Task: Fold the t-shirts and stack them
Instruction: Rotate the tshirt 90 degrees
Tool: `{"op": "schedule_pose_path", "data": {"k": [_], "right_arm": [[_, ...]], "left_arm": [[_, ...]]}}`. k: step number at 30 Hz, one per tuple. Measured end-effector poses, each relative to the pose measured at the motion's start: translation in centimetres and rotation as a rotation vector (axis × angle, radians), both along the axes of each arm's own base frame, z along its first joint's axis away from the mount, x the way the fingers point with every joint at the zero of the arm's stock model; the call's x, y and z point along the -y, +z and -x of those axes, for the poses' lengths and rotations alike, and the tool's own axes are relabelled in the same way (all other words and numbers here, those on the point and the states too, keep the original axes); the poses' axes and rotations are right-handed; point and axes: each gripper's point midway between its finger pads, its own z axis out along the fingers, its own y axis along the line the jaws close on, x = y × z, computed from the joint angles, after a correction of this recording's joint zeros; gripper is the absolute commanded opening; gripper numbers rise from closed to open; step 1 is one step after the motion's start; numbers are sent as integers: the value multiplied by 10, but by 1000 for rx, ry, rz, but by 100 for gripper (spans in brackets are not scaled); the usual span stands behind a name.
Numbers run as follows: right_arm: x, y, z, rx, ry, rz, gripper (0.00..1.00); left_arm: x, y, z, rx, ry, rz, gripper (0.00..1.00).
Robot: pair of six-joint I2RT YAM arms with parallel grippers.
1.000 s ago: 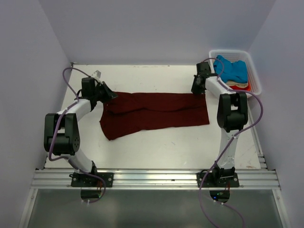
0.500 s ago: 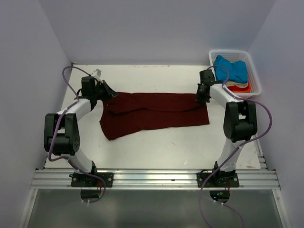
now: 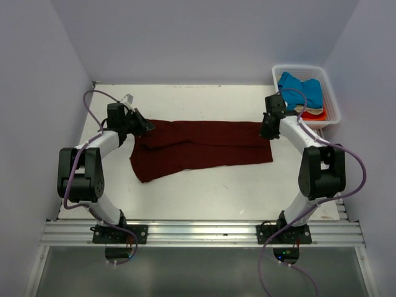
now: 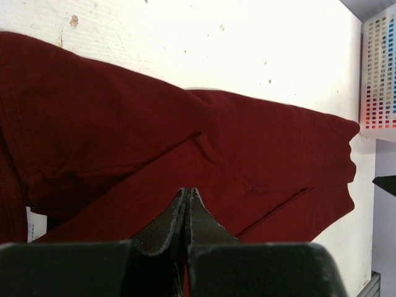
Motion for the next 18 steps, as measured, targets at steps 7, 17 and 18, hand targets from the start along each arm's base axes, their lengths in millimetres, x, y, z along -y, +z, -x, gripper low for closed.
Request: {"op": "schedule_pose_path", "data": {"k": [7,17,18], "right_arm": [[-3,-10,-13,-11,1,-5,0],[-14,-65,-14,-104,28,-33,0],[-15,-64,-13,-96,29,-36,0]], "left_arm": [[3,-1,3,-5,-6,25,0],[2,-17,14,-50,4,16,0],[2,-20,17,-61,7,13,0]]}}
